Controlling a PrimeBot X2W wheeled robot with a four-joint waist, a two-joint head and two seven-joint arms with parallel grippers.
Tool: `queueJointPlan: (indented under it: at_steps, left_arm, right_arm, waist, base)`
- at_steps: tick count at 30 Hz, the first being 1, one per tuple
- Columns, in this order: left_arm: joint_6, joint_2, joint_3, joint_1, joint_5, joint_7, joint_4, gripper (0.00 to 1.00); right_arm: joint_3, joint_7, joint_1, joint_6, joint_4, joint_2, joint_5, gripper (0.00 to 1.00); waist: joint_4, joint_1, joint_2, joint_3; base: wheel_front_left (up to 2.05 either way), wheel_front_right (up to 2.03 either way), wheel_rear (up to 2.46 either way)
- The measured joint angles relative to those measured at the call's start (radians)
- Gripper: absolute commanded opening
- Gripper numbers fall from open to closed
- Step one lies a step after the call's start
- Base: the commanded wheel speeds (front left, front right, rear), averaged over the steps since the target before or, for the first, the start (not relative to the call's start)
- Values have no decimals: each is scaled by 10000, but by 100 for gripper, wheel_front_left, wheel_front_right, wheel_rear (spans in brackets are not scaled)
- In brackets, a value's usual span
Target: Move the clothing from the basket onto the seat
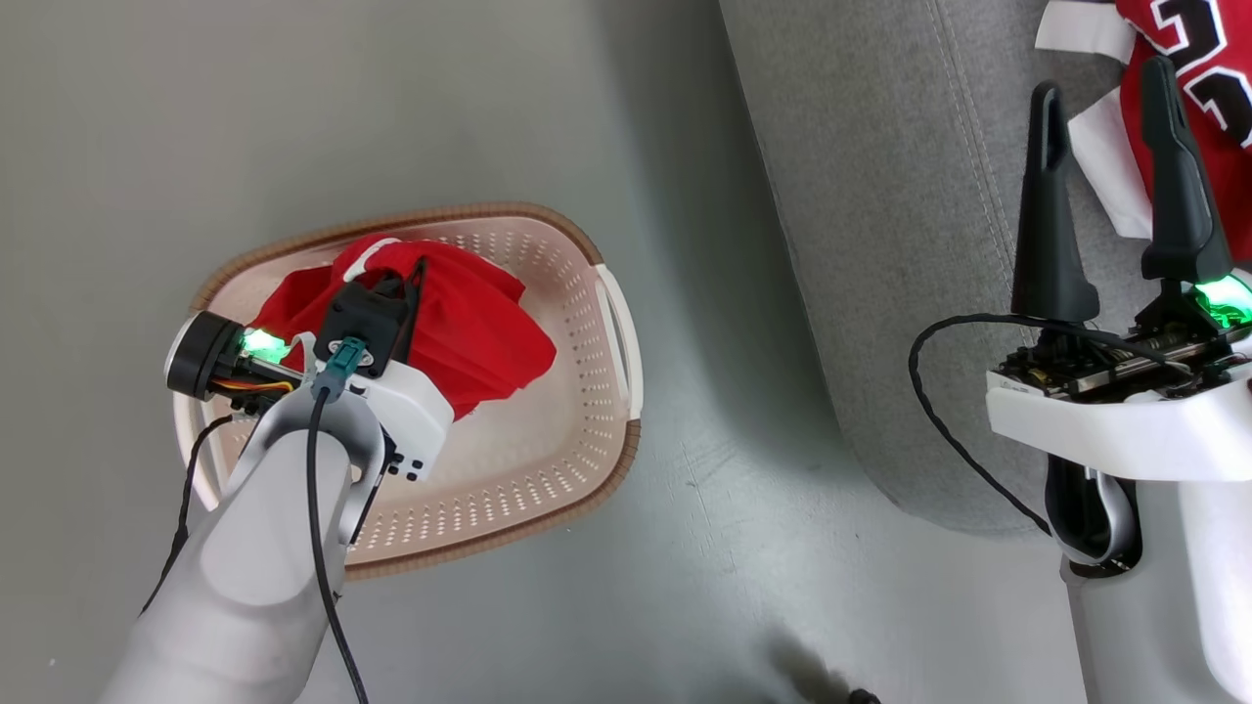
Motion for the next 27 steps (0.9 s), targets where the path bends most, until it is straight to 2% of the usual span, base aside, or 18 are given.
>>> queueJointPlan:
  at_steps: [10, 16, 27]
  left_arm:
    - [476, 2, 487, 437, -272, -31, -1168, 0]
    - [807, 44, 704, 862, -320, -65, -2426, 0]
    - [1011, 303, 826, 1708, -240, -84, -4201, 0]
  right_arm:
    - [100, -2, 1, 0, 272, -10, -265, 100]
    - [186, -2, 6, 0, 489, -46, -454, 100]
    - [382, -2, 173, 0, 915, -270, -690, 100]
  waist:
    - [387, 0, 0, -750]
    - [695, 0, 0, -1346]
    - [1234, 0, 0, -2414]
  base:
    - [0, 0, 0]
    - [0, 0, 0]
    - [0, 0, 0]
